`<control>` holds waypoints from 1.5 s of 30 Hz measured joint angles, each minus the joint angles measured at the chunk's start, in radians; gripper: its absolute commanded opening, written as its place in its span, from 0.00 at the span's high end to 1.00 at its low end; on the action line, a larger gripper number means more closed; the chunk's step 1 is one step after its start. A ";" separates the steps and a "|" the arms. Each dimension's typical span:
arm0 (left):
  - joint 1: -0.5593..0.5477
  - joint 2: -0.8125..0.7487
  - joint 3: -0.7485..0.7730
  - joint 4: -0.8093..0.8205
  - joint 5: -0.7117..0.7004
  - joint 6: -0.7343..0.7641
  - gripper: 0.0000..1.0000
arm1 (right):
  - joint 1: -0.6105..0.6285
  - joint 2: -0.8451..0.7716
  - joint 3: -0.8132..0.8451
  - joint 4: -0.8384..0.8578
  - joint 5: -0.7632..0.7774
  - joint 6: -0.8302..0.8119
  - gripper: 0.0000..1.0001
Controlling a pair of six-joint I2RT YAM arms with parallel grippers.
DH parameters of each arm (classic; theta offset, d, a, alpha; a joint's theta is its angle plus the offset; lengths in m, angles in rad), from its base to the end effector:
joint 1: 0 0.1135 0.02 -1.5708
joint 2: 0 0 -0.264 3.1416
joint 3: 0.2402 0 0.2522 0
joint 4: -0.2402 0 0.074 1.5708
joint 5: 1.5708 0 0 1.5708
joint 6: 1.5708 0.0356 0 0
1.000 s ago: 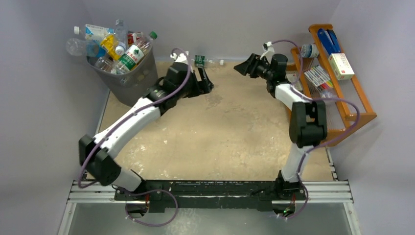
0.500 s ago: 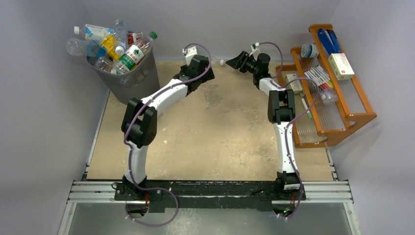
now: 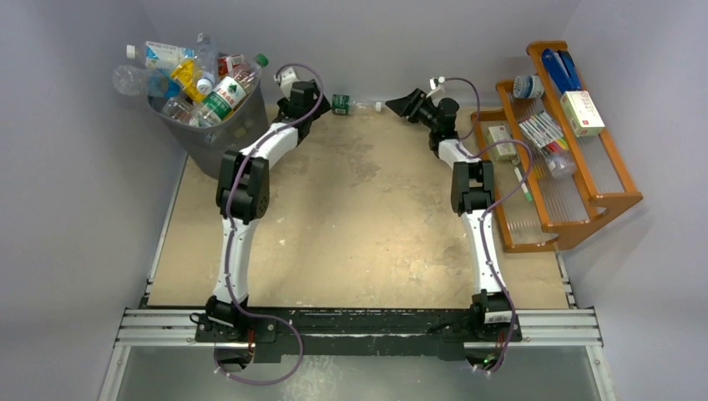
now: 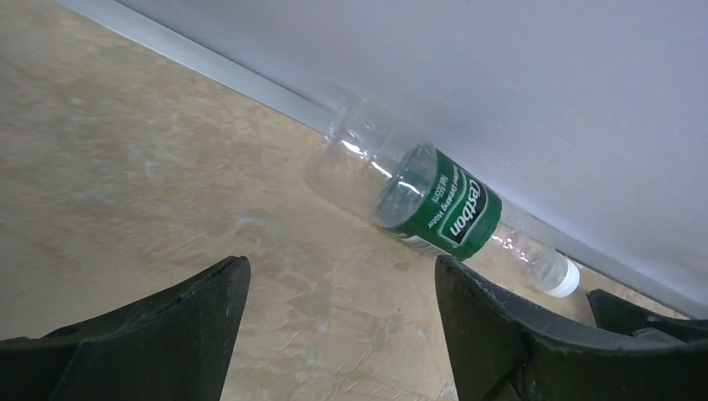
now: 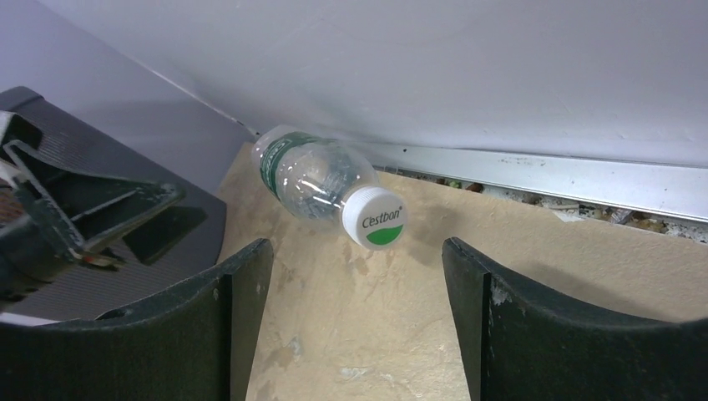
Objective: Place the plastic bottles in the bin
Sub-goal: Adjust the plastic bottle at the center of the board.
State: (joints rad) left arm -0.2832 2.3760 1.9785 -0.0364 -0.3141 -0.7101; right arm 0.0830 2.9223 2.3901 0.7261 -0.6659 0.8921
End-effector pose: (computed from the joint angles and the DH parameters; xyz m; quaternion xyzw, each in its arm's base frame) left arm 0.5382 -0.1452 0.2116 -0.2586 0.7956 -0.1375 0.5303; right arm 0.6153 0.0733 0.1180 0.0043 0.6513 0.5253 0.5475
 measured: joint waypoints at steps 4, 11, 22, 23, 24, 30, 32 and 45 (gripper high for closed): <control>0.000 0.072 0.002 0.108 0.047 0.000 0.20 | 0.002 0.015 0.000 0.035 0.001 0.021 0.24; 0.013 0.158 -0.002 0.284 0.074 0.013 0.20 | 0.002 0.016 -0.047 0.113 0.001 0.041 0.24; 0.071 0.232 -0.003 0.524 0.072 0.037 0.20 | 0.002 0.023 -0.060 0.191 -0.001 0.100 0.25; 0.075 0.258 0.021 0.538 0.079 0.040 0.19 | 0.002 0.023 -0.065 0.203 -0.001 0.109 0.25; 0.080 0.285 0.044 0.552 0.086 0.040 0.19 | 0.003 0.023 -0.069 0.211 -0.001 0.114 0.25; 0.089 0.372 0.099 0.666 0.150 0.039 0.16 | 0.003 0.039 -0.069 0.256 0.002 0.136 0.25; 0.089 0.394 0.119 0.702 0.175 0.035 0.16 | 0.003 0.052 -0.051 0.270 0.002 0.144 0.25; 0.084 0.536 0.300 0.823 0.315 -0.064 0.17 | 0.003 0.084 -0.004 0.275 0.021 0.156 0.28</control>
State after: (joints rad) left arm -0.1989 2.9120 2.2784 0.7864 0.0006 -0.7742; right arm 0.0860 3.0062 2.3863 1.0016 -0.6445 1.0477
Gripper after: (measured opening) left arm 0.834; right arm 0.726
